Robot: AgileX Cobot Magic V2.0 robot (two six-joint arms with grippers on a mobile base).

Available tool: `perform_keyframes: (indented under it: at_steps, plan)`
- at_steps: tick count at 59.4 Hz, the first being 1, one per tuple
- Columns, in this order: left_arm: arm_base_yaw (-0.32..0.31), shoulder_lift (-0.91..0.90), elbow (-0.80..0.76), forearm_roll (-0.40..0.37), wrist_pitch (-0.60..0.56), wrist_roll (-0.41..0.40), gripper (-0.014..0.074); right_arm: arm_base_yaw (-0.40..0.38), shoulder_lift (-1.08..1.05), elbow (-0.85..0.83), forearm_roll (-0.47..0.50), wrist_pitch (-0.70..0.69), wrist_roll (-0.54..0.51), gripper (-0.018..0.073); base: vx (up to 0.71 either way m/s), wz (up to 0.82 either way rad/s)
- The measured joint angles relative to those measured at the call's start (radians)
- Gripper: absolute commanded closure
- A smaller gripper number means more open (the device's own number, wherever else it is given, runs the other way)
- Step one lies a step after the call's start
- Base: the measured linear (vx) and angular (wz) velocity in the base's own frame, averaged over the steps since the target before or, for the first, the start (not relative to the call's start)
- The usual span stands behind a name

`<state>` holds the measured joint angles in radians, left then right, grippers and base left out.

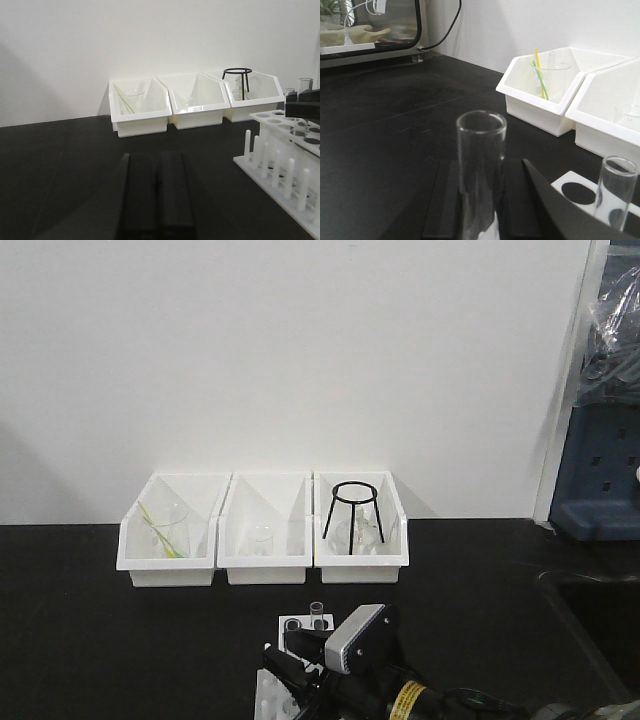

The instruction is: Flip and reinsert test tube from rack

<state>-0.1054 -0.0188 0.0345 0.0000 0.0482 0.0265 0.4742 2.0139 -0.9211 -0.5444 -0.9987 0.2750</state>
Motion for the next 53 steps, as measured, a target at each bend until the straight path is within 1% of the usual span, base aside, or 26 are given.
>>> perform_keyframes:
  at_steps: [7, 16, 22, 26, 31, 35, 40, 42, 44, 45, 46, 49, 51, 52, 53]
  plan:
    - [0.000, 0.000, 0.000, 0.000, 0.000, 0.000, 0.0602, 0.000, 0.004, 0.000, 0.000, -0.007, 0.000, 0.0376, 0.00, 0.00]
    - [0.000, 0.000, 0.000, 0.000, 0.000, 0.000, 0.0602, 0.000, 0.005, 0.000, 0.000, -0.011, 0.000, 0.0165, 0.00, 0.00]
    - [0.000, 0.000, 0.000, 0.000, 0.000, 0.000, 0.0602, 0.000, 0.005, 0.000, 0.000, -0.020, 0.001, 0.0055, 0.00, 0.00]
    - [0.000, 0.000, 0.000, 0.000, 0.000, 0.000, 0.0602, 0.000, 0.001, 0.000, 0.000, -0.021, 0.010, 0.0012, 0.00, 0.00]
    - [0.000, 0.000, 0.000, 0.000, 0.000, 0.000, 0.0602, 0.000, -0.026, 0.000, 0.002, -0.013, 0.039, 0.0002, 0.00, 0.00]
    - [0.000, 0.000, 0.000, 0.000, 0.000, 0.000, 0.0602, 0.000, -0.071, 0.000, 0.019, 0.002, 0.063, 0.0036, 0.00, 0.00]
    - [0.000, 0.000, 0.000, 0.000, 0.000, 0.000, 0.0602, 0.000, -0.163, 0.000, 0.045, 0.047, 0.120, 0.0134, 0.00, 0.00]
    - [0.000, 0.000, 0.000, 0.000, 0.000, 0.000, 0.0602, 0.000, -0.204, 0.000, 0.050, 0.076, 0.152, 0.0210, 0.00, 0.00]
    - [0.000, 0.000, 0.000, 0.000, 0.000, 0.000, 0.0602, 0.000, -0.250, 0.000, 0.053, 0.111, 0.183, 0.0253, 0.00, 0.00]
    - [0.000, 0.000, 0.000, 0.000, 0.000, 0.000, 0.0602, 0.000, -0.268, 0.000, 0.053, 0.127, 0.194, 0.0312, 0.00, 0.00]
    - [0.000, 0.000, 0.000, 0.000, 0.000, 0.000, 0.0602, 0.000, -0.297, 0.000, 0.053, 0.154, 0.211, 0.0328, 0.00, 0.00]
    - [0.000, 0.000, 0.000, 0.000, 0.000, 0.000, 0.0602, 0.000, -0.367, 0.000, 0.044, 0.226, 0.242, 0.0470, 0.00, 0.00]
    - [0.000, 0.000, 0.000, 0.000, 0.000, 0.000, 0.0602, 0.000, -0.420, 0.000, 0.034, 0.286, 0.256, 0.0533, 0.00, 0.00]
    - [0.000, 0.000, 0.000, 0.000, 0.000, 0.000, 0.0602, 0.000, -0.441, 0.000, 0.029, 0.325, 0.260, 0.0578, 0.00, 0.00]
    - [0.000, 0.000, 0.000, 0.000, 0.000, 0.000, 0.0602, 0.000, -0.473, 0.000, 0.020, 0.353, 0.264, 0.0578, 0.00, 0.00]
